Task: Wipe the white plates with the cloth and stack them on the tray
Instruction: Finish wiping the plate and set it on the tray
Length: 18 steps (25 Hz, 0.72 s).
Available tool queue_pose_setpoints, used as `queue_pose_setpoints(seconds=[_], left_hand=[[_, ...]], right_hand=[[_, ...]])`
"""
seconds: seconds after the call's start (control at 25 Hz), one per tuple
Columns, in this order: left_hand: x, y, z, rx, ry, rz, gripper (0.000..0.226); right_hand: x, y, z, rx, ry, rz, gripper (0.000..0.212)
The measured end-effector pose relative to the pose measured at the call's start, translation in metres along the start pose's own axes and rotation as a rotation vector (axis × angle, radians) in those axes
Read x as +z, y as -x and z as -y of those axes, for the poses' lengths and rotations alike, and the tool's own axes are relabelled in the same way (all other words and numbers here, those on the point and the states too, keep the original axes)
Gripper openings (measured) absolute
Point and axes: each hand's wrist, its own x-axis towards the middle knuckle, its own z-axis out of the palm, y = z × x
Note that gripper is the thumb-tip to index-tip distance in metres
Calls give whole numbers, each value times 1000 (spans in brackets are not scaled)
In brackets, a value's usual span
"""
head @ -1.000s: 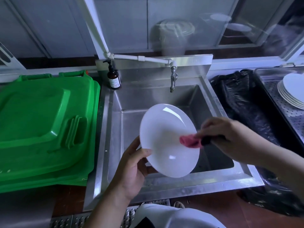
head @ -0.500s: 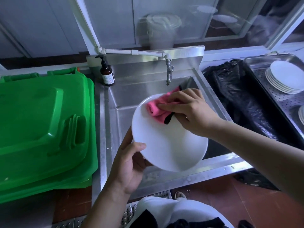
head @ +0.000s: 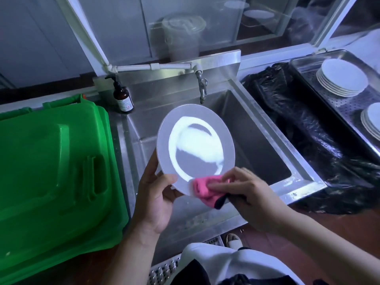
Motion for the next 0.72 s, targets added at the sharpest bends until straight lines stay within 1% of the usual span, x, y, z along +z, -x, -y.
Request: queue_pose_setpoints(seconds=[0.04,0.12,0.16,0.2,0.28,0.36,0.44,0.52,0.6,0.64,0.68,0.72], left_hand=[[-2,-1,-1,-9,2,6,78],[-6,-1,0,-41,18,13,78],[-9,-1,1,-57,20,8,78],[-11,-1,3,-71,17,3,78],[-15,0,8,-98,14,-8,74],[-18,2,16,-136,15,-26,70],[-21,6,27,-184,25,-59,67],[-21,11,38,-235,41,-100,64],[-18,16,47,-282,83,-131,62],[-16,18,50,-303,98,-141,62],[-13,19,53,-324,102,-150,62],[-10,19,56,-340,97,-161,62]], right_hand=[[-2,6,3,78,-181,62,47],[-13,14,5,240,-508,98,44],[-18,18,2,287,-579,84,44],[-22,23,-4,325,-591,54,44],[-24,34,-25,394,-511,-15,48],[-27,46,-54,476,-356,-35,61],[-31,56,-91,561,-86,4,67],[-35,60,-119,598,206,16,60],[-26,67,-138,547,425,-13,55],[-15,76,-146,481,485,25,52],[-1,88,-153,435,520,110,51],[12,99,-157,428,522,187,51]])
